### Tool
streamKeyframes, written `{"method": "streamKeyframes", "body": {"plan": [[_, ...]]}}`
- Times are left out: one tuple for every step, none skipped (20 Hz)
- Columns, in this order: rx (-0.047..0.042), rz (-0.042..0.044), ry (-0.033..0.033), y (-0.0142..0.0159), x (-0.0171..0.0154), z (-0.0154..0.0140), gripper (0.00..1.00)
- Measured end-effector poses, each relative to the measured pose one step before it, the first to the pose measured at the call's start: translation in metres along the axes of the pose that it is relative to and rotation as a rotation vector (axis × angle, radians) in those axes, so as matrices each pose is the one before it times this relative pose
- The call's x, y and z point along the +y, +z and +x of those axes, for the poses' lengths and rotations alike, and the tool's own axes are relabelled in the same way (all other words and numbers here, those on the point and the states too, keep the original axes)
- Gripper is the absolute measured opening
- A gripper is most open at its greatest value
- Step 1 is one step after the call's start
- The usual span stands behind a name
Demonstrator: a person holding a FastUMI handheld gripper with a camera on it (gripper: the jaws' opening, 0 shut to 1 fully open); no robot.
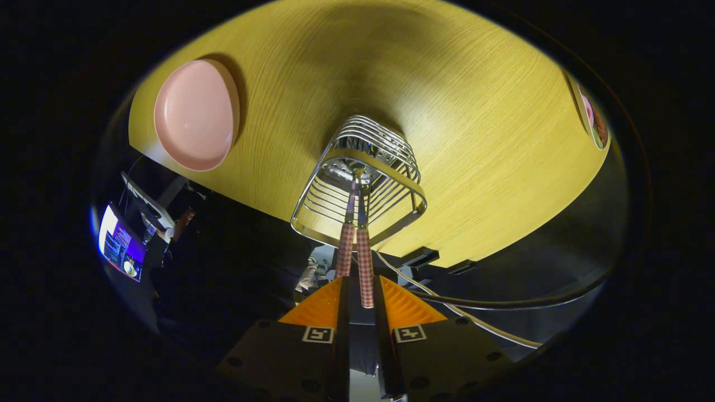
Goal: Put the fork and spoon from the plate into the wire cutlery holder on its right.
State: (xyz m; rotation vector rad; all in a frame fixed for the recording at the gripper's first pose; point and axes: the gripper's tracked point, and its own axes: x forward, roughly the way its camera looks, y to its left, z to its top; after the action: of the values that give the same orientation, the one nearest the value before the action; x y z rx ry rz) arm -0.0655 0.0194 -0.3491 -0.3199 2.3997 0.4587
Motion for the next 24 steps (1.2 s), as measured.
{"method": "streamKeyframes", "body": {"plan": [[-0.01203,-0.00163,0.00376,0.00153,0.00179,0.00093,0.28],[-0.01600,-0.00130,0.00588,0.00066,0.00073,-0.00158,0.30],[-0.01873,0.00066,0.00790,0.00023,0.00145,-0.00200,0.30],[-0.01676,0.00370,0.00697,-0.00043,0.00073,-0.00242,0.30],[-0.01543,0.00224,0.00300,-0.00158,-0.00078,-0.00026,0.30],[-0.01742,0.00169,0.00235,-0.00246,-0.00110,-0.00035,0.30],[-0.02576,0.00227,0.00159,-0.00264,-0.00141,0.00432,0.30],[-0.03114,0.00554,-0.00013,-0.00180,-0.00288,0.00153,0.31],[-0.04380,0.00607,0.00706,-0.00208,-0.00255,0.00364,0.33],[-0.05141,0.00987,0.02145,-0.00065,0.00208,0.00101,0.44],[-0.05455,0.01251,0.01563,0.00229,-0.00022,-0.00477,0.52],[-0.05636,0.01931,0.01811,0.00143,0.00081,-0.00349,0.63],[-0.05618,0.01870,0.01891,0.00097,0.00276,-0.00335,0.73],[-0.05626,0.01671,0.01174,0.00003,0.00028,-0.00357,0.86],[-0.05699,0.01872,0.01042,0.00056,-0.00082,-0.00210,0.91],[-0.05972,0.02433,0.00747,-0.00022,-0.00013,-0.00475,0.96],[-0.05832,0.02354,0.00961,-0.00088,0.00428,-0.00505,0.96],[-0.06136,0.01818,0.00626,-0.00016,0.00176,-0.00503,0.97],[-0.04914,0.01317,0.00104,-0.00413,0.00132,-0.00599,0.98],[-0.05228,0.01093,-0.00152,-0.00136,0.00119,-0.00607,0.98],[-0.05971,0.01231,0.00567,0.00087,0.00322,-0.00597,0.98],[-0.06099,0.02375,0.01517,0.00242,0.00679,-0.00717,0.98],[-0.06838,0.02442,0.01360,0.00268,0.00805,-0.00813,0.98],[-0.07367,0.01934,0.00191,0.00620,0.00373,-0.00743,0.98]]}}
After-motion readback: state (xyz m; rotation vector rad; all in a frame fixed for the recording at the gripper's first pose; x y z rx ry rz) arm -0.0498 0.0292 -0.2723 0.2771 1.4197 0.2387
